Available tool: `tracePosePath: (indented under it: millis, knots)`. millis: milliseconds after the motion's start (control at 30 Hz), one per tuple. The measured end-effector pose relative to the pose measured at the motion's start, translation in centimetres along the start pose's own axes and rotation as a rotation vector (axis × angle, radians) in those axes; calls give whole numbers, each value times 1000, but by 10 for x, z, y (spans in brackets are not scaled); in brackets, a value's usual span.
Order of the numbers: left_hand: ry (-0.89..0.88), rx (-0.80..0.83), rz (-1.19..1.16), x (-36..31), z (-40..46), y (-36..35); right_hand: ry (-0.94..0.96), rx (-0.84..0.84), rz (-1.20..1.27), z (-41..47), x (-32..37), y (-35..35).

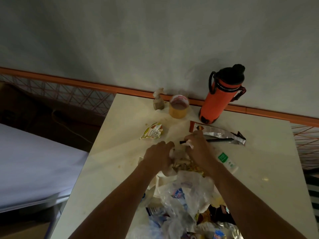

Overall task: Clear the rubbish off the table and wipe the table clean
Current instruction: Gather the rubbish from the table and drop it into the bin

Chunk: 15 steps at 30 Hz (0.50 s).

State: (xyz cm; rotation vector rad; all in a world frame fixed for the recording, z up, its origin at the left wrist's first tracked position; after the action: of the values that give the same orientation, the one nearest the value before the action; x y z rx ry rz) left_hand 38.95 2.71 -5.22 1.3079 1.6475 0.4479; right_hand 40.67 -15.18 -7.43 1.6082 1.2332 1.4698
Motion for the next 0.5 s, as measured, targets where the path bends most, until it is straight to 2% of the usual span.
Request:
tracePosePath:
  millis: [167,267,367,500]
  knots:
    - [19,-103,-52,2,-3,-1,59,-115,111,-8,-8,24]
    - [52,-132,-101,6,-8,0,-23,-153,264,-16,-14,38]
    - [88,-202,-186,4,-15,8,-94,-110,342,-25,-21,46]
    - [98,-288,-414,-1,-24,24,-105,42,366,-37,-14,47]
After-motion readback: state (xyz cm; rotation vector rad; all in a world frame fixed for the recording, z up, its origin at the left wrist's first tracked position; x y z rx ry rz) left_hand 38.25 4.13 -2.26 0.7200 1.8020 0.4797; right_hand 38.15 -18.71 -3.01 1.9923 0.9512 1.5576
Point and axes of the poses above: each hand's wrist, its own z-axis towards the middle knuckle, its own y-axis out of the back of the hand, x = y × z, the point moved 2 cm from there along z, towards the middle knuckle, and after that the axes turned 11 degrees about -z, right-handed, at the moved point
